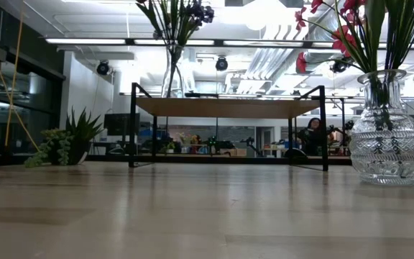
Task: Pick and place flowers into a vace then onto a shelf
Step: Put the right flowers transparent vase on the shelf
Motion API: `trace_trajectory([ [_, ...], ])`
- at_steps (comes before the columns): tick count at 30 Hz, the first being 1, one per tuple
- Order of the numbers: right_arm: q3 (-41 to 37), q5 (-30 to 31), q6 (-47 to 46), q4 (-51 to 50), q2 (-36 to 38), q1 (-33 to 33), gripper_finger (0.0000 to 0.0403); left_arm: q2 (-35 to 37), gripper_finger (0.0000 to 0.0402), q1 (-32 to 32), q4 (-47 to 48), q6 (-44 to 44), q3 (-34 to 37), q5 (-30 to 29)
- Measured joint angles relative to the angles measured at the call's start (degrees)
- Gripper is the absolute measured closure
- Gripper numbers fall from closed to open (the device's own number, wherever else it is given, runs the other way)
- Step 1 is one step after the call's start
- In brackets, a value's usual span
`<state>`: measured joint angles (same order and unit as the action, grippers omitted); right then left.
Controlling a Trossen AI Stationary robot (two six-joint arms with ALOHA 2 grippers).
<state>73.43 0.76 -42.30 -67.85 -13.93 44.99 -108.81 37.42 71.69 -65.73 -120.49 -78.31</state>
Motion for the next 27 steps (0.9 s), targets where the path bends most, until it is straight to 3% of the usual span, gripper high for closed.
trace_trajectory([
  [6, -1.3, 0.4, -6.6, -11.6, 0.0, -1.1, 0.0279, 0.0, 0.0048, 0.7, -7.0, 2.5, 0.0, 3.3],
  [12, -6.9, -2.0, -6.8, -14.8, 0.0, -5.5, 0.0279, 0.0, 0.0048, 0.9, -14.1, 9.9, 0.0, 4.4],
  [21, -21.6, -11.9, -6.0, -13.2, 0.0, -12.1, 0.0279, 0.0, 0.0048, 2.1, -15.7, 12.7, 0.0, 4.4],
  [27, -31.6, -16.3, -5.7, -1.5, 0.0, -13.6, 0.0279, 0.0, 0.0048, 4.0, -15.8, 12.9, 0.0, 4.3],
])
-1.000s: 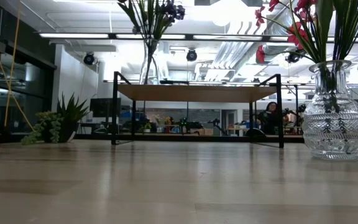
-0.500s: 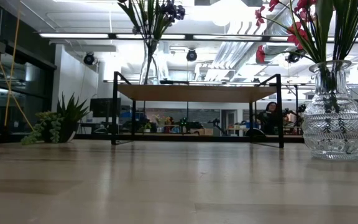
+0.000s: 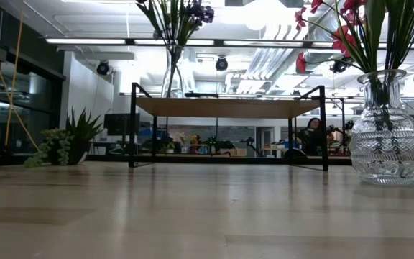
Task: Pick and place flowers into a vace then onto a shelf
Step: Put the right flowers transparent vase on the shelf
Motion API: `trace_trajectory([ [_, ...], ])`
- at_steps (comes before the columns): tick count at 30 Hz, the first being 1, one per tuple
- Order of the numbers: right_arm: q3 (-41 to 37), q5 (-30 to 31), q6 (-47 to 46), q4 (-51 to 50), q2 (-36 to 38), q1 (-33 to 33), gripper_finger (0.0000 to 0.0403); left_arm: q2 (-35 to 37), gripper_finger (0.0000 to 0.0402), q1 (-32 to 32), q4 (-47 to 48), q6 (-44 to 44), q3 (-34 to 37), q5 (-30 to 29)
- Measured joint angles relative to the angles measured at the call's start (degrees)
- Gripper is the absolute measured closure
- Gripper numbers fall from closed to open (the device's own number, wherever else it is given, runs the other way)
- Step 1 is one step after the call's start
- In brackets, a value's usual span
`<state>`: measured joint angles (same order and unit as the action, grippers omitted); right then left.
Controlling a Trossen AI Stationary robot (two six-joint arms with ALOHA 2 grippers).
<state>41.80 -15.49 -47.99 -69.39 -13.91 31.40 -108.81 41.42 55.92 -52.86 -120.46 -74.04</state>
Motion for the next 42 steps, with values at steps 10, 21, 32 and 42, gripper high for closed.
trace_trajectory([
  [10, -13.5, 2.5, -1.8, 13.9, 0.0, 0.0, 0.0279, 0.0, 0.0048, 4.6, 1.6, 0.1, 0.0, 0.0],
  [21, -19.1, 13.8, 0.3, 18.2, 0.1, 0.0, 0.0279, 0.0, 0.0048, 7.1, 1.0, 0.5, 0.0, -1.5],
  [32, -21.4, 20.1, 0.4, 25.1, 0.1, 0.0, 0.0279, 0.0, 0.0048, 7.0, 1.1, 0.5, 0.0, -1.5],
  [42, -21.4, 21.3, 1.7, 26.4, 0.1, 0.0, 0.0279, 0.0, 0.0048, 7.0, 1.2, 0.5, 0.0, -1.1],
])
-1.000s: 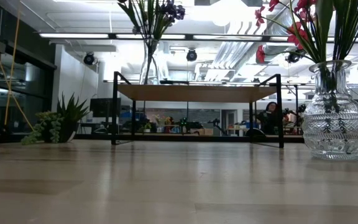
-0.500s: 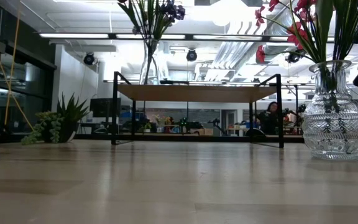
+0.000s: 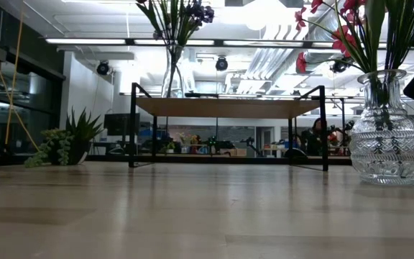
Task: Pick and place flowers into a vace then onto a shelf
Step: Put the right flowers transparent vase on the shelf
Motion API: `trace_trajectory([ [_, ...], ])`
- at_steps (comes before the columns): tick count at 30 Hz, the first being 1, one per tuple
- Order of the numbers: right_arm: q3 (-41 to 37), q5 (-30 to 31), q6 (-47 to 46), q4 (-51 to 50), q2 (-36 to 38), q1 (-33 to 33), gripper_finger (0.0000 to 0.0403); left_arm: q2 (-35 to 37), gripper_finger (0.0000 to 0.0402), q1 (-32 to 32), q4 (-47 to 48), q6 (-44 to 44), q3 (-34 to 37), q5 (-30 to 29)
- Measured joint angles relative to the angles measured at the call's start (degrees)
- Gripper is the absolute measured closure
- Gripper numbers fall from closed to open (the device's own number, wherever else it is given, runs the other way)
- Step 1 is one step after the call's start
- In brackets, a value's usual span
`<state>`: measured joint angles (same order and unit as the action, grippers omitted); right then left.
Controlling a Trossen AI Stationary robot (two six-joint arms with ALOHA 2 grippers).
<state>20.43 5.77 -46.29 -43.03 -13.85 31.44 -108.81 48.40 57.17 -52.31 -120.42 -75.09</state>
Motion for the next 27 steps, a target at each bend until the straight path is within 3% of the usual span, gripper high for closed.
trace_trajectory([
  [8, -0.3, 4.5, -1.7, 3.6, -0.1, 0.0, 0.0279, 0.0, 0.0048, 0.0, 0.3, 0.0, 0.0, 0.8],
  [15, -7.0, 1.8, -5.2, 9.7, 0.1, 0.1, 0.0279, 0.0, 0.0048, 0.0, 1.1, 0.0, 0.0, 2.5],
  [21, -8.3, 6.3, -1.4, 11.5, 0.0, 0.1, 0.0279, 0.0, 0.0048, 0.0, 1.3, 0.0, 0.0, 2.8],
  [27, -8.3, 6.2, 0.7, 11.3, 0.0, 0.1, 0.0278, 0.0, 0.0048, 0.0, 1.3, 0.0, 0.0, 2.9],
])
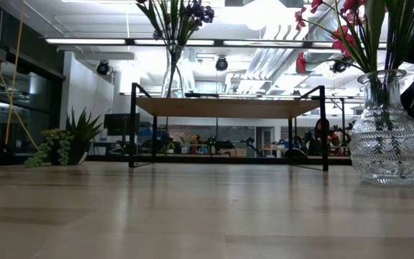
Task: Pick and place flowers into a vace then onto a shelf
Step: Put the right flowers transparent vase on the shelf
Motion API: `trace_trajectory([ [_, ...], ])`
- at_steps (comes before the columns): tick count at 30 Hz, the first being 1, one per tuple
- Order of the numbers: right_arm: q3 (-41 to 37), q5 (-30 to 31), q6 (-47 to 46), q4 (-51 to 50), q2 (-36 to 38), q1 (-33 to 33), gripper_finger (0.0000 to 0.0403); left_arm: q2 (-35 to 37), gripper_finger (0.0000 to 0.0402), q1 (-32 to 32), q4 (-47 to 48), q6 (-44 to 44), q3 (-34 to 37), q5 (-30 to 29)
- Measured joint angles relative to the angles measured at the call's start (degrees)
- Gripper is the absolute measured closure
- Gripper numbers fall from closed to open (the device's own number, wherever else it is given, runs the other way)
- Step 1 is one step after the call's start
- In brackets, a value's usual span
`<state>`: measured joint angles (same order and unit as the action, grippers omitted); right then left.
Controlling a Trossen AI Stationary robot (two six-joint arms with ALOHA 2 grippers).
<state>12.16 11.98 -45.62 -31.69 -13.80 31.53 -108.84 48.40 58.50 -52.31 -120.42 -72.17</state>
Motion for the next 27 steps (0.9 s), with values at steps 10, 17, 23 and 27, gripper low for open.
trace_trajectory([
  [10, 0.0, 0.2, 2.7, 1.7, 0.0, 0.0, 0.0201, 0.0, 0.0048, 0.0, 0.0, 0.0, 0.0, 0.0],
  [17, 0.0, 2.1, 3.1, 2.9, -0.1, 0.0, 0.0148, 0.0, 0.0048, 0.0, 0.0, 0.0, 0.0, 0.0],
  [23, 0.0, 3.0, 2.3, 3.3, -0.1, 0.0, 0.0129, 0.0, 0.0048, 0.0, 0.0, 0.0, 0.0, 0.0],
  [27, 0.0, 5.0, 2.6, 3.7, -0.1, 0.0, 0.0128, 0.0, 0.0048, 0.0, 0.0, 0.0, 0.0, 0.0],
])
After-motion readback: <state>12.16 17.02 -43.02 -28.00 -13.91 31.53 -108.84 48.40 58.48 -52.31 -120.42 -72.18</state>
